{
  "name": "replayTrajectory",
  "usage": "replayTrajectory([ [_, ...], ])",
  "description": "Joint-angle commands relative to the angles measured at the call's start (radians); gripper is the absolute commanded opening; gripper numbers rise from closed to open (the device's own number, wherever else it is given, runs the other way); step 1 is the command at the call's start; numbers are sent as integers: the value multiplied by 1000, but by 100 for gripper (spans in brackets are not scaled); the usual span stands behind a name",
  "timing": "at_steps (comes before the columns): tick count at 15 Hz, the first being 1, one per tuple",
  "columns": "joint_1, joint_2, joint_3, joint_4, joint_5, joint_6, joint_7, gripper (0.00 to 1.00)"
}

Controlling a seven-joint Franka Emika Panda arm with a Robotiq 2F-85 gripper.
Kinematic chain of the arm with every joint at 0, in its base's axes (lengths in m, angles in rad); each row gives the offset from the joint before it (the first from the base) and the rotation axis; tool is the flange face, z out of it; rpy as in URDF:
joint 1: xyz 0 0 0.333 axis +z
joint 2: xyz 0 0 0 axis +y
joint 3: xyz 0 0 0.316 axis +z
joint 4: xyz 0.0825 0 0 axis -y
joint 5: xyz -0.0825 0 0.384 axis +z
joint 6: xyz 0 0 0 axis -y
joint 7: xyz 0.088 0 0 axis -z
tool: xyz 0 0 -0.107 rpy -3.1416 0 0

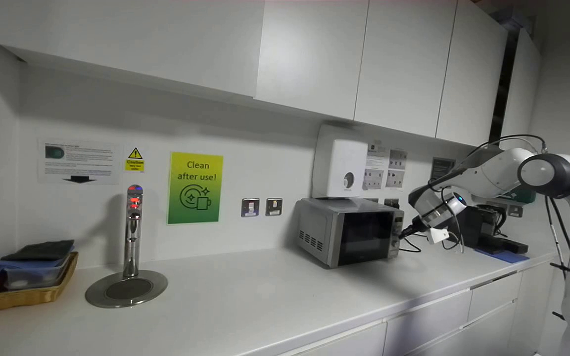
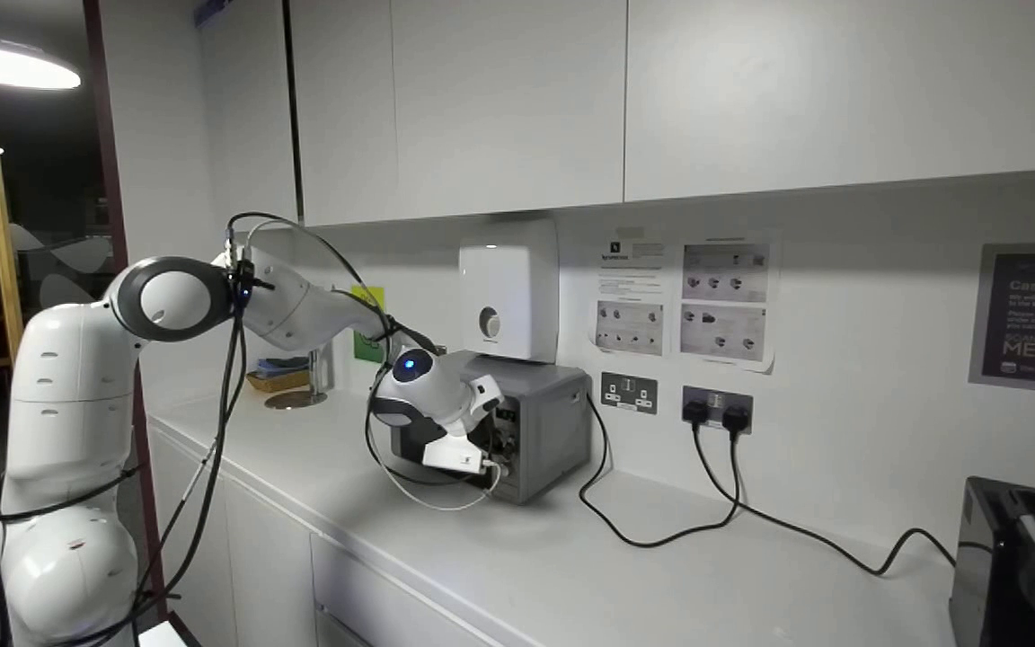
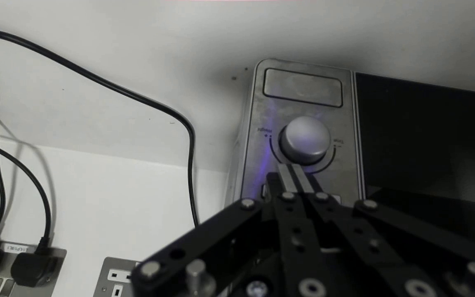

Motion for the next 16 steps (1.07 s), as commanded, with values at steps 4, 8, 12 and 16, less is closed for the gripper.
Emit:
replayTrajectory([
  [4,0,14,10,24,33,23,-17,0],
  [8,-1,14,11,22,35,24,-24,0],
  [12,0,23,11,34,35,26,-11,0],
  [16,2,37,10,48,32,31,7,0],
])
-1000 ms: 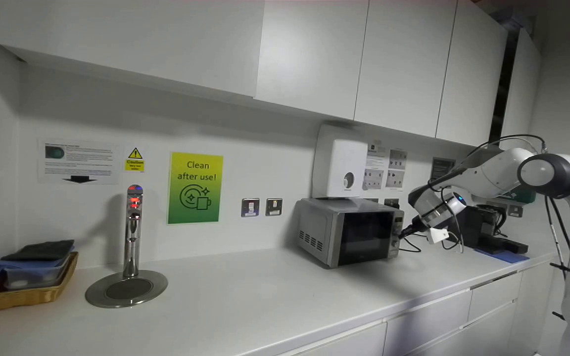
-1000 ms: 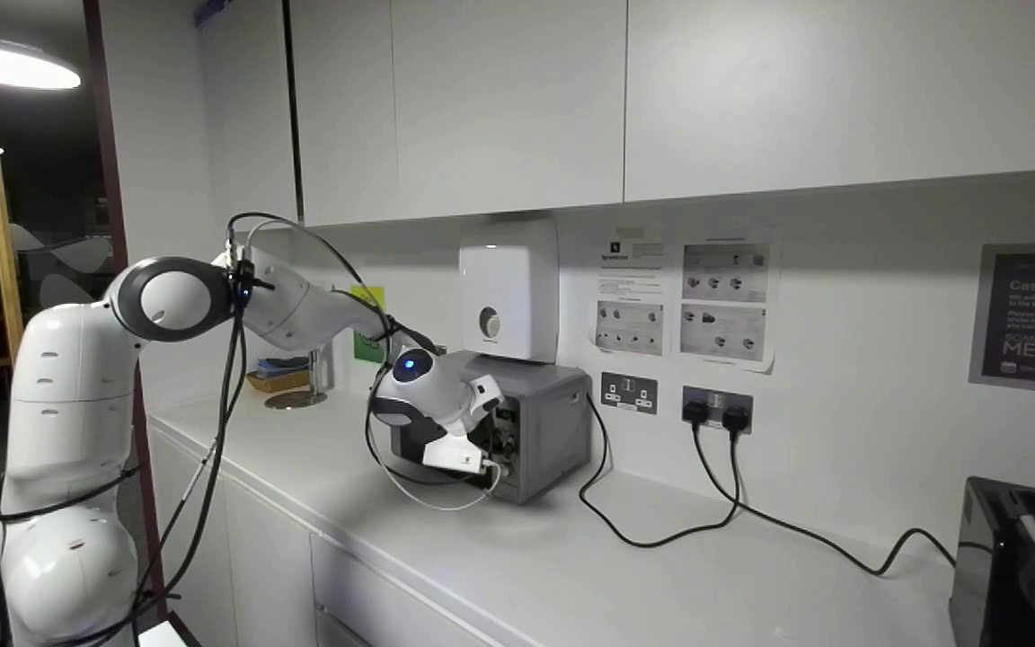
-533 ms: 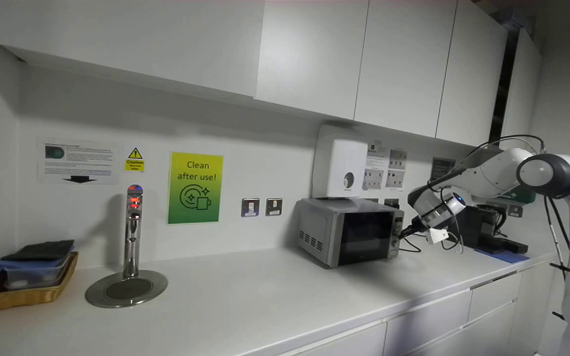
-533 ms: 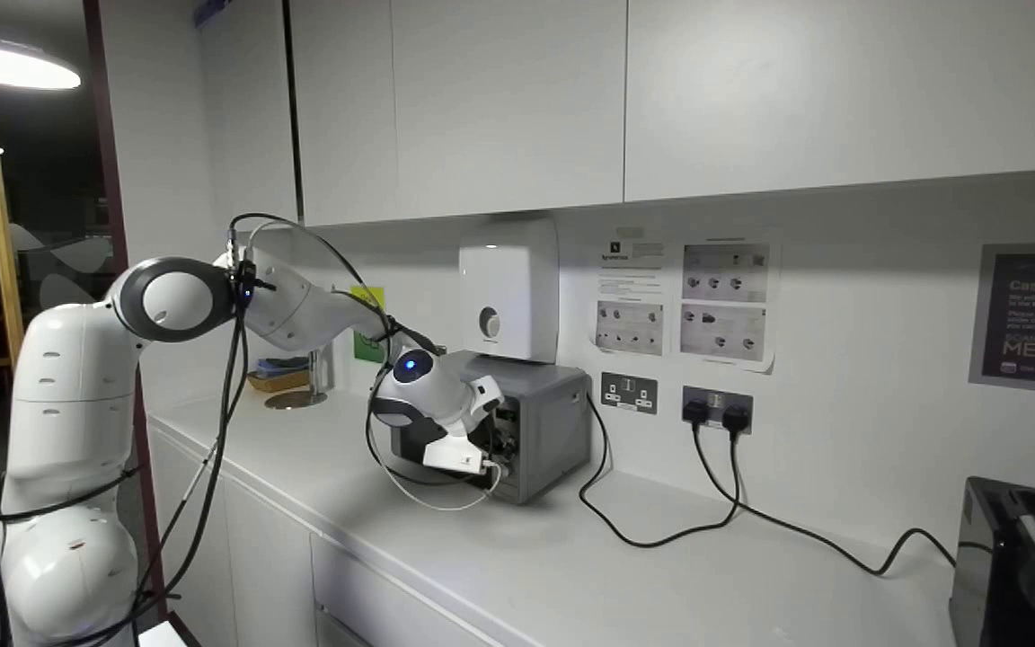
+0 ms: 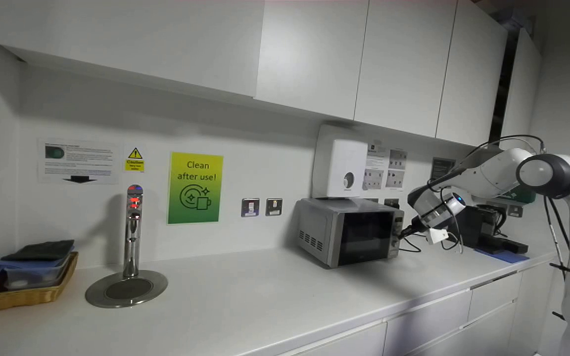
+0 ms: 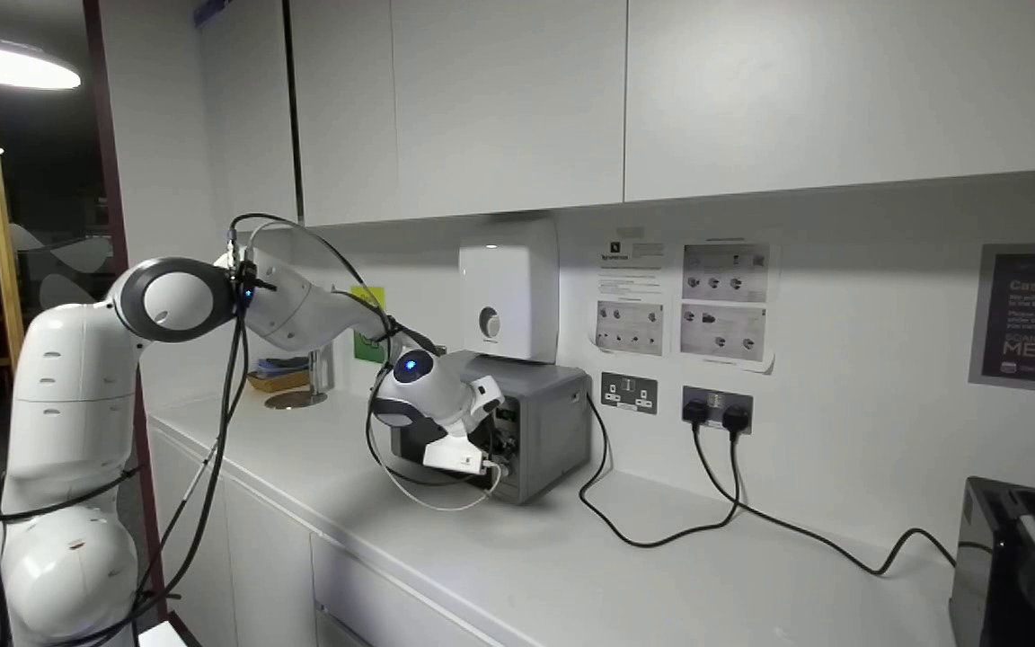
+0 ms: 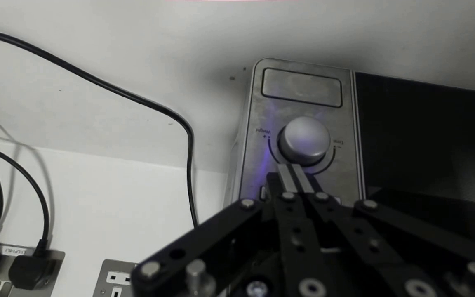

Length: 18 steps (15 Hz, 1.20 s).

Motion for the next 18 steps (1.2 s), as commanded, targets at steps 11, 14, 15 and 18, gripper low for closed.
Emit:
replayTrajectory([
  [11,6,47,5,63,16,25,76,0],
  [14,-1,25,7,32,21,20,43,0],
  [15,-3,18,7,25,22,18,32,0],
  [18,-9,-6,8,6,30,5,-3,0],
])
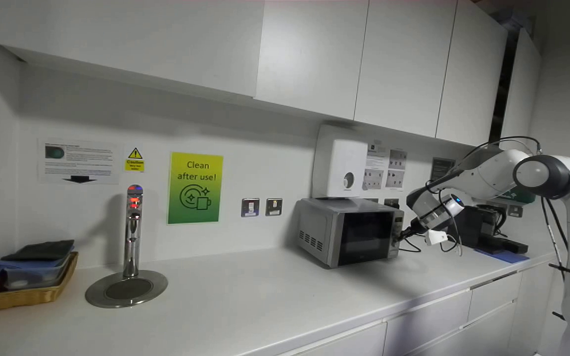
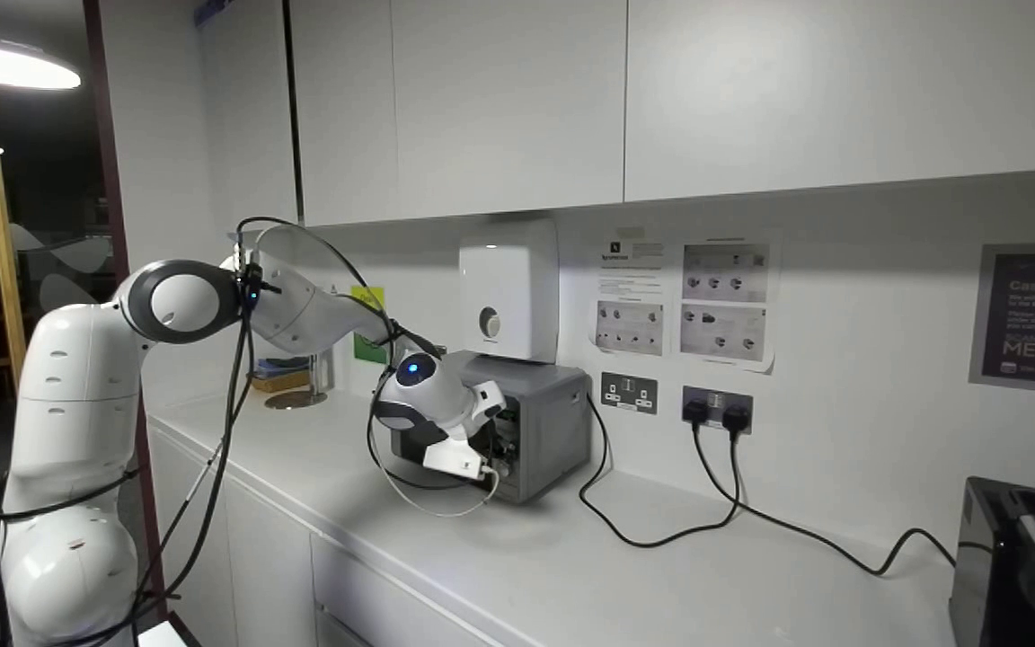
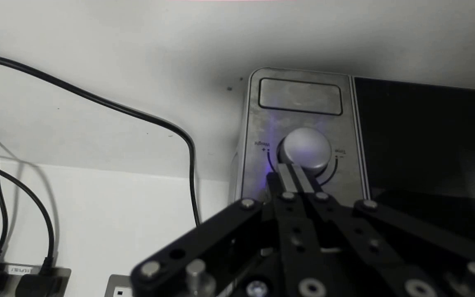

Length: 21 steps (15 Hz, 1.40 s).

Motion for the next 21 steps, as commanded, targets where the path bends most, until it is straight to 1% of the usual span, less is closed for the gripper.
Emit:
replayTrajectory([
  [1,-10,-31,8,-7,31,4,-61,0],
  [10,-15,-48,11,-20,52,-4,-141,0],
  [21,-2,-24,12,28,71,3,-92,0],
])
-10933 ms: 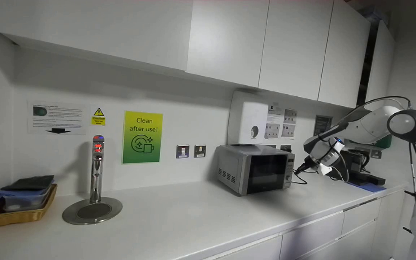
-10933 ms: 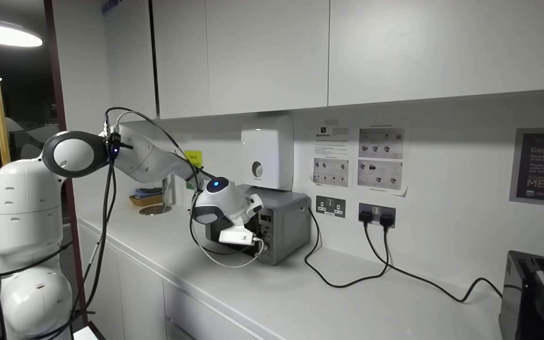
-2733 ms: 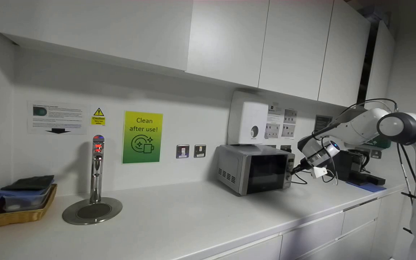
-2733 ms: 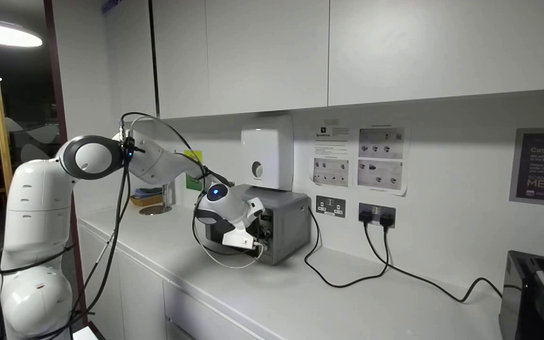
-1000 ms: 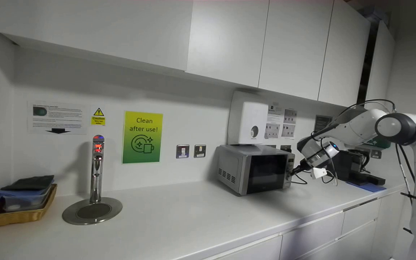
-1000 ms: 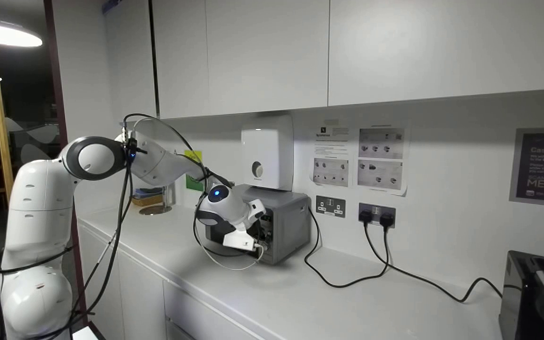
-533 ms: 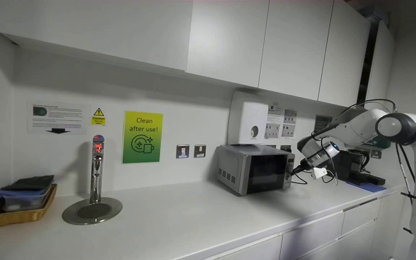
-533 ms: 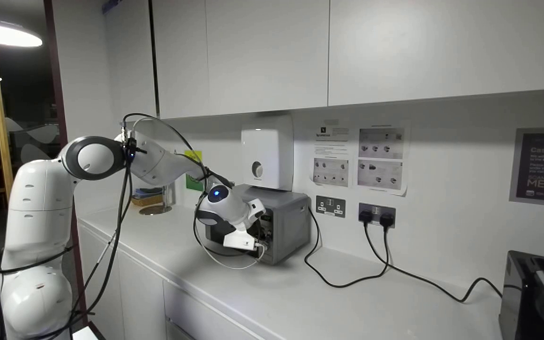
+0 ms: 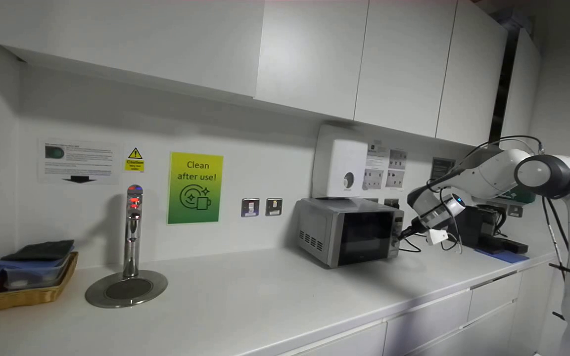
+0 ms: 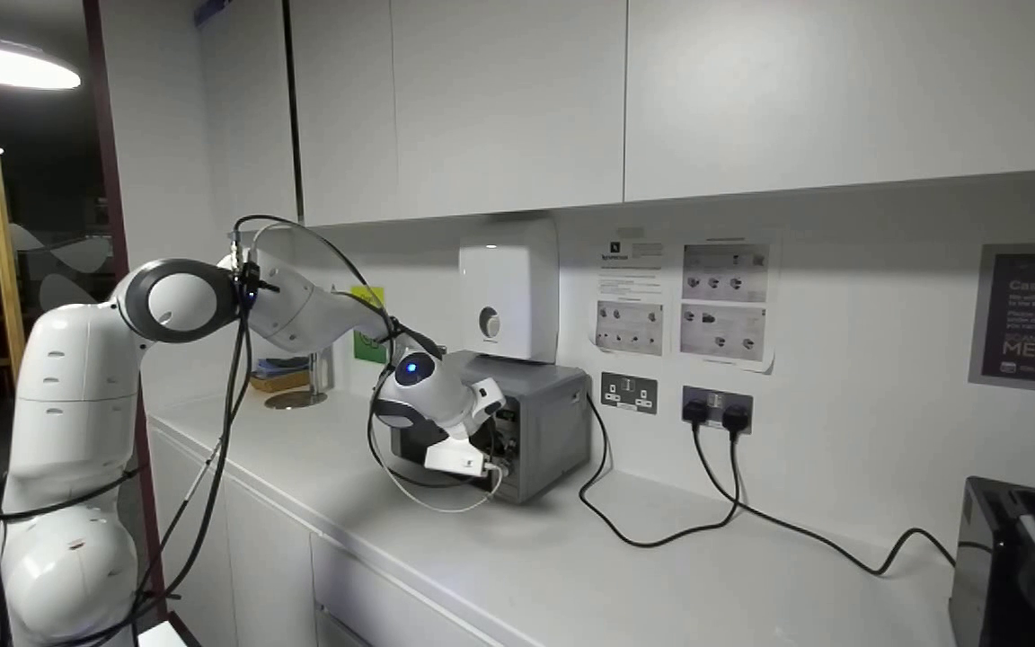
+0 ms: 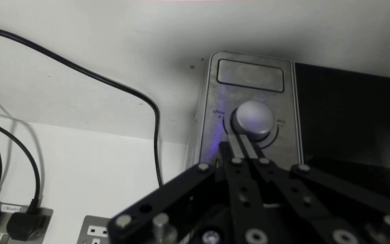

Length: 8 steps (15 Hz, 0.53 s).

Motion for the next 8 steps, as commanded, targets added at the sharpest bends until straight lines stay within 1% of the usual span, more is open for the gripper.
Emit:
replayTrajectory([
  [1,2,-7,11,33,34,8,-2,0],
  [3,5,5,12,46,34,14,8,0],
  [8,14,34,7,77,11,26,82,0],
])
